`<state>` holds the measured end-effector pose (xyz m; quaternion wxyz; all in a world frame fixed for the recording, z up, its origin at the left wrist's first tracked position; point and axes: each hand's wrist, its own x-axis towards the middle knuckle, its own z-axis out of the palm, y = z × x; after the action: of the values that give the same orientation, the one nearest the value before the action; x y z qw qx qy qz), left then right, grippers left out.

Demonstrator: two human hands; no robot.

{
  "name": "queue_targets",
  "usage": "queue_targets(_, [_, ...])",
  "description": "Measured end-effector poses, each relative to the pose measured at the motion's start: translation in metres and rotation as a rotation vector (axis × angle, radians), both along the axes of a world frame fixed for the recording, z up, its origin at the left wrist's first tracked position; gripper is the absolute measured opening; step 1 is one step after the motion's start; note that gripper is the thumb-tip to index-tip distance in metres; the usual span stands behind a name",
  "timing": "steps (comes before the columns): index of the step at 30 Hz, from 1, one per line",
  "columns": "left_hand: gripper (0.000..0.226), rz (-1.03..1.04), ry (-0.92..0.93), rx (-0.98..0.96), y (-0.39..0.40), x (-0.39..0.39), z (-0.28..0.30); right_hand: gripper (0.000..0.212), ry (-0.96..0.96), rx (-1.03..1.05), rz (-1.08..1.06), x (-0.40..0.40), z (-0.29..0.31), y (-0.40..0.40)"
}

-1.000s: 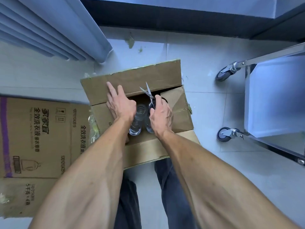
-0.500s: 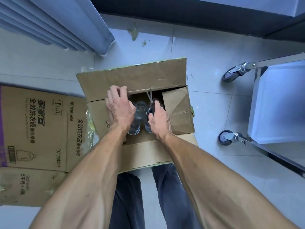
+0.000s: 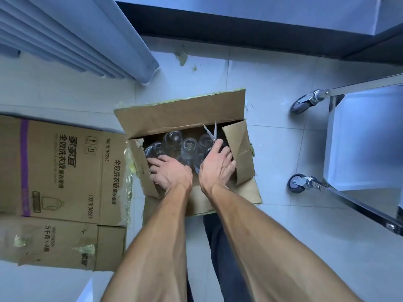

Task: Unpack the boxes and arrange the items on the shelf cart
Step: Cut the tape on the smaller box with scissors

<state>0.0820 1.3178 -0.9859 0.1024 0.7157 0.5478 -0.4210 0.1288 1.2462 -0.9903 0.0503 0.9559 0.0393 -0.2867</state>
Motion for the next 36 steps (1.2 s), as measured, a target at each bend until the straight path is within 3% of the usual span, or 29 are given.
queue_targets(2, [0.087,0.24,0.0,0.051,0.01,0.001,0.009,0.05,-0.069,-0.036,-0.107,0.007,0.01,-0.001])
queue_targets(4, [0.078,0.335,-0.012,0.099,0.023,-0.005,0.013,0.046,-0.126,-0.042,-0.171,0.021,0.014,-0.009])
queue_targets(8, [0.064,0.367,-0.055,0.099,0.05,-0.032,0.002,0.05,-0.171,-0.023,-0.225,0.049,0.002,-0.037])
queue_targets(12, [0.073,0.436,-0.204,0.037,0.065,-0.061,-0.026,0.046,-0.18,0.148,-0.296,0.059,-0.03,-0.058])
queue_targets(17, [0.082,0.475,-0.36,0.132,0.057,-0.08,-0.049,0.045,-0.224,0.209,-0.222,0.056,-0.06,-0.067])
queue_targets(22, [0.094,0.322,-0.288,0.137,0.035,-0.08,-0.046,0.047,-0.324,0.146,-0.208,0.038,-0.044,-0.061])
queue_targets(26, [0.081,0.32,-0.31,0.173,0.037,-0.072,-0.028,0.045,-0.136,0.208,-0.094,0.019,-0.017,-0.052])
queue_targets(31, [0.035,0.242,-0.461,0.157,0.04,-0.059,-0.002,0.024,0.103,0.227,0.087,-0.004,0.004,-0.036])
queue_targets(36, [0.03,0.32,-0.496,0.096,0.034,-0.063,0.017,0.021,0.158,0.196,0.029,-0.02,0.023,-0.021])
